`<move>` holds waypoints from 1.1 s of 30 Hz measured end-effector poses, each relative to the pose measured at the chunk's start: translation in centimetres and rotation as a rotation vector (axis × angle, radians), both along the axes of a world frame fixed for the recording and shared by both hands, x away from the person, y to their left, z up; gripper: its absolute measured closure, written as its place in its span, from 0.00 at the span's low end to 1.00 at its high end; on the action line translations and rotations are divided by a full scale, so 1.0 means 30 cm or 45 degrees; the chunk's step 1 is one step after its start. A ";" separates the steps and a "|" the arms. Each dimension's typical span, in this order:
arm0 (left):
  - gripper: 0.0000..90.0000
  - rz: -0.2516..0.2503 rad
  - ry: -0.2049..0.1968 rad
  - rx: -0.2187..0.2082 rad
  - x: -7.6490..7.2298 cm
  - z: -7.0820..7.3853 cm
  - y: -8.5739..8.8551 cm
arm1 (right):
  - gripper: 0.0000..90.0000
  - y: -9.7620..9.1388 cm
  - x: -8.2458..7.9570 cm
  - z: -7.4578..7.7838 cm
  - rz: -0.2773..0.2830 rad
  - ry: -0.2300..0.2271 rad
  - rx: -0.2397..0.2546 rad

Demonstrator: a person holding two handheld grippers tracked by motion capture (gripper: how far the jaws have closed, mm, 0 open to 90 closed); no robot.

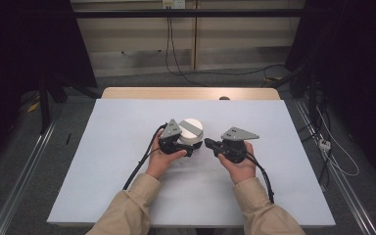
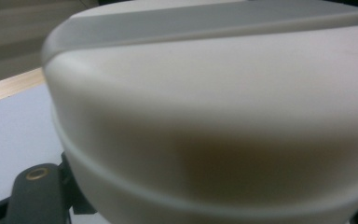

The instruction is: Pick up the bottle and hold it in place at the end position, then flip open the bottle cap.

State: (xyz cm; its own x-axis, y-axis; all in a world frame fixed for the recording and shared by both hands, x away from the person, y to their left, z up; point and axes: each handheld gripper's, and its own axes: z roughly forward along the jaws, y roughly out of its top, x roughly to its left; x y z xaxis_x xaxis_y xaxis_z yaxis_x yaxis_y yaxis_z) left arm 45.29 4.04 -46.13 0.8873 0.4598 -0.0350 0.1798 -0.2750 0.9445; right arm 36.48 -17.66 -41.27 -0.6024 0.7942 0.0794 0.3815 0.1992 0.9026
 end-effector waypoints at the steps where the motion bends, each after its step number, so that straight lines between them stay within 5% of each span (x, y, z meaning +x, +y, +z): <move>1: 0.21 -0.001 -0.003 0.005 0.000 0.000 0.000 | 1.00 0.004 0.000 0.003 -0.001 0.001 0.003; 33: 0.21 0.000 0.000 0.006 -0.001 0.000 0.000 | 1.00 0.013 0.022 0.012 0.004 0.003 0.000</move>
